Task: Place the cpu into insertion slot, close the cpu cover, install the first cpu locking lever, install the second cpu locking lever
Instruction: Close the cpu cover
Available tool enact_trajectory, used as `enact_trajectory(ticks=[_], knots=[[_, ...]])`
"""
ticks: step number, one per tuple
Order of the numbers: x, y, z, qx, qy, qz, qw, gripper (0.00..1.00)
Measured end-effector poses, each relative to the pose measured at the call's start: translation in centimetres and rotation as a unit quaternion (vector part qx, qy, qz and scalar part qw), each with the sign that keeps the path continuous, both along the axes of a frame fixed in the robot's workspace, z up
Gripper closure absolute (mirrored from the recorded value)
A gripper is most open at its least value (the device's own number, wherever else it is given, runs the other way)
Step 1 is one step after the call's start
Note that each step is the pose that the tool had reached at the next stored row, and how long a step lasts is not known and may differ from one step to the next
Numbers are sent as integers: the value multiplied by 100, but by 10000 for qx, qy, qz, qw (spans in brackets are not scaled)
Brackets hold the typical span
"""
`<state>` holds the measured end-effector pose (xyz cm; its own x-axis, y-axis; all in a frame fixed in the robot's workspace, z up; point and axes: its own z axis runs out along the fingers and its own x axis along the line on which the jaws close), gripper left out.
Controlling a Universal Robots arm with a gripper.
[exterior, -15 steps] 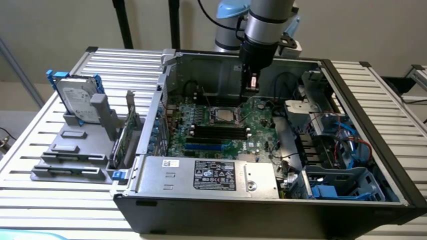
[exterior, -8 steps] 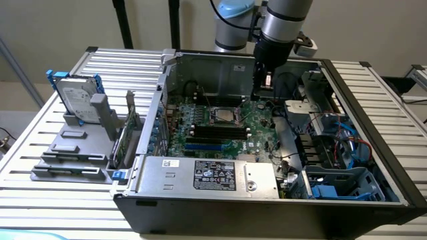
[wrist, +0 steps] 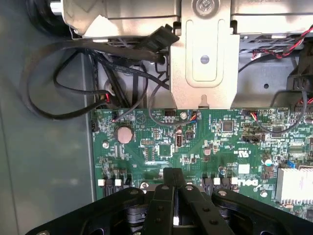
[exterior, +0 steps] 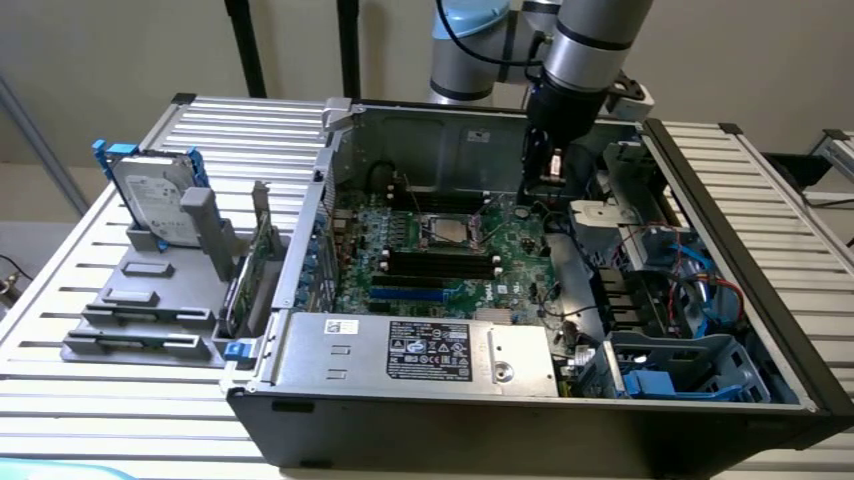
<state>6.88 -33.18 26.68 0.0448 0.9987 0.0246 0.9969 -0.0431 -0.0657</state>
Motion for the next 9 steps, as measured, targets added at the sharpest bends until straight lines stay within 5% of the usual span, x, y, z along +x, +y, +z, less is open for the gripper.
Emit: enact_trajectory(ticks=[9], knots=[[-29,0,-144,0,9,29,10000,89]])
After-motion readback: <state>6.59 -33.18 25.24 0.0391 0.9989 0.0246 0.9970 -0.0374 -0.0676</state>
